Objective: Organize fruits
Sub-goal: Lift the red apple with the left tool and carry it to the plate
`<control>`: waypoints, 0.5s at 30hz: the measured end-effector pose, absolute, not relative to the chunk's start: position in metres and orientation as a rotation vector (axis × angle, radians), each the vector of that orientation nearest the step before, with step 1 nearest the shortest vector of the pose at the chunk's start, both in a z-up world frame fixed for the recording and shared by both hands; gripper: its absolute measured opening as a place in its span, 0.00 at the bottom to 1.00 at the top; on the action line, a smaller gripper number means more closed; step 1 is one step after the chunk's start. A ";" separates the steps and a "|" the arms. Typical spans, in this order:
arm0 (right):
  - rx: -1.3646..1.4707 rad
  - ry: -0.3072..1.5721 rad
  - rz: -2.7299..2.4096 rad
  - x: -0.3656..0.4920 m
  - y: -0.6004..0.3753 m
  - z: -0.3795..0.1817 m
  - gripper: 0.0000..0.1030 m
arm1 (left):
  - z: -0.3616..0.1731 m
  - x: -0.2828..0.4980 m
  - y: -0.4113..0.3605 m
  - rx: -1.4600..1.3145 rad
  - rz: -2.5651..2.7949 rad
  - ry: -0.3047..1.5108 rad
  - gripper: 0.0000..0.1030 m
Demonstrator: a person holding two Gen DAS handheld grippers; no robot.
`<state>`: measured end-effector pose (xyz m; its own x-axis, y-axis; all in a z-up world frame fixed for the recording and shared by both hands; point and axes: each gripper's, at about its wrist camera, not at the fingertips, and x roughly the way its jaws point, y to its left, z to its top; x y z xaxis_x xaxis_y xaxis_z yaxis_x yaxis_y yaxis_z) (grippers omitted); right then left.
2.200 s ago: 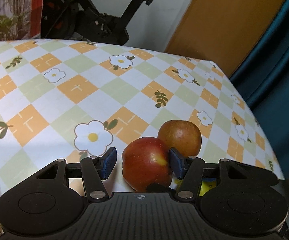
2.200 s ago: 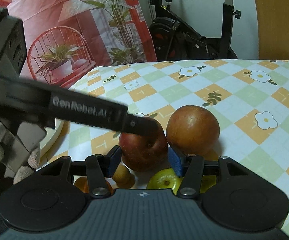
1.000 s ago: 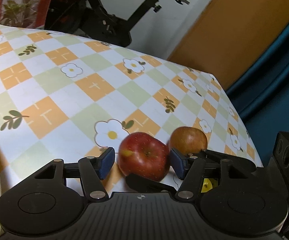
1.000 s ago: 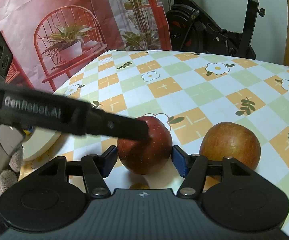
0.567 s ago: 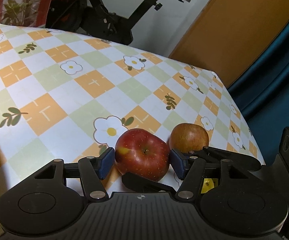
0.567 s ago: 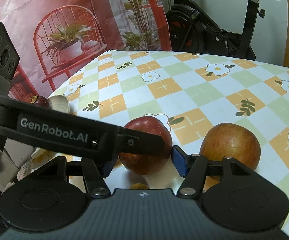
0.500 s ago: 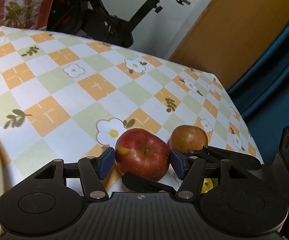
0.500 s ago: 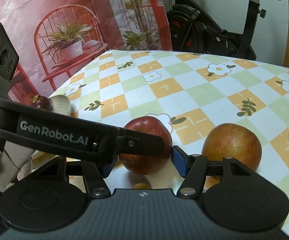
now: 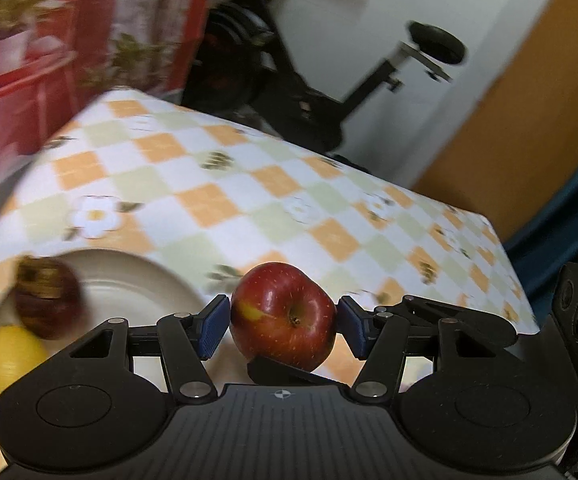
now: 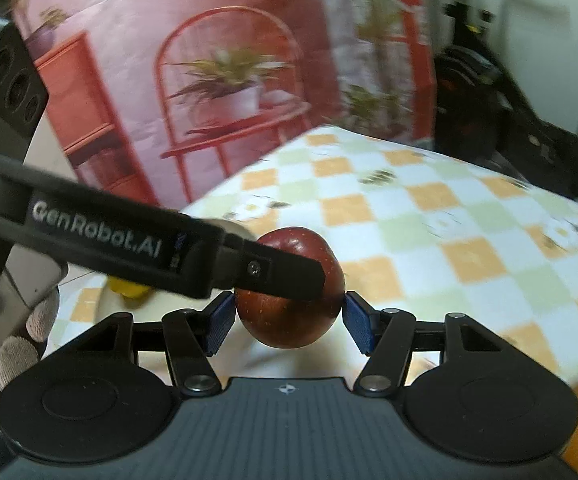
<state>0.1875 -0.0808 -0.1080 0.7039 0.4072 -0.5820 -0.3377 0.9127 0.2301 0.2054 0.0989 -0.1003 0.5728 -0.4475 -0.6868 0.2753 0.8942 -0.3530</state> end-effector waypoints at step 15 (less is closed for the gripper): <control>0.019 0.734 0.540 0.254 -0.009 -0.138 0.60 | -0.127 0.236 0.156 -0.300 -0.282 0.892 0.60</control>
